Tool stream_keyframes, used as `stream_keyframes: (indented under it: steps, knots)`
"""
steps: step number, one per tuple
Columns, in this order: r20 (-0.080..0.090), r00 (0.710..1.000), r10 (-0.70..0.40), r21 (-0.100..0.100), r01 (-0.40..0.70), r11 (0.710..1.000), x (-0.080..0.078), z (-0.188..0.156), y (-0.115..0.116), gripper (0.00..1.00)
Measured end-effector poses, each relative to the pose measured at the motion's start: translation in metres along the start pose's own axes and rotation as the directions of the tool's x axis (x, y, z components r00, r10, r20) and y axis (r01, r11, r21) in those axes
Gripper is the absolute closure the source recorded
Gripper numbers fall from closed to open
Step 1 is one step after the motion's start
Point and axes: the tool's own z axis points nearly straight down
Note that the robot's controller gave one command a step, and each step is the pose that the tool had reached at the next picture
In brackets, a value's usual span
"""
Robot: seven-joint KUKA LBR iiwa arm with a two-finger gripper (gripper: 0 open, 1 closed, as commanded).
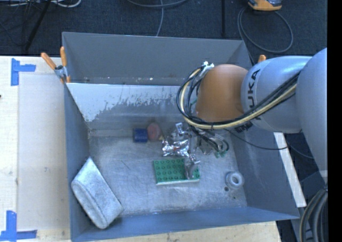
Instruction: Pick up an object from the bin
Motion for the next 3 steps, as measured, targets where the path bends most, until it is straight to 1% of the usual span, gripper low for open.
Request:
stream_keyframes:
  steps: [1,2,3]
  knots:
    - [-0.002,1.000,0.001,0.000,-0.001,1.000,-0.001,-0.004,0.000,1.00]
    - [0.005,1.000,-0.023,0.001,0.023,1.000,0.011,-0.121,0.011,1.00]
    - [0.002,0.859,-0.511,0.002,0.511,0.859,0.050,-0.201,0.022,1.00]
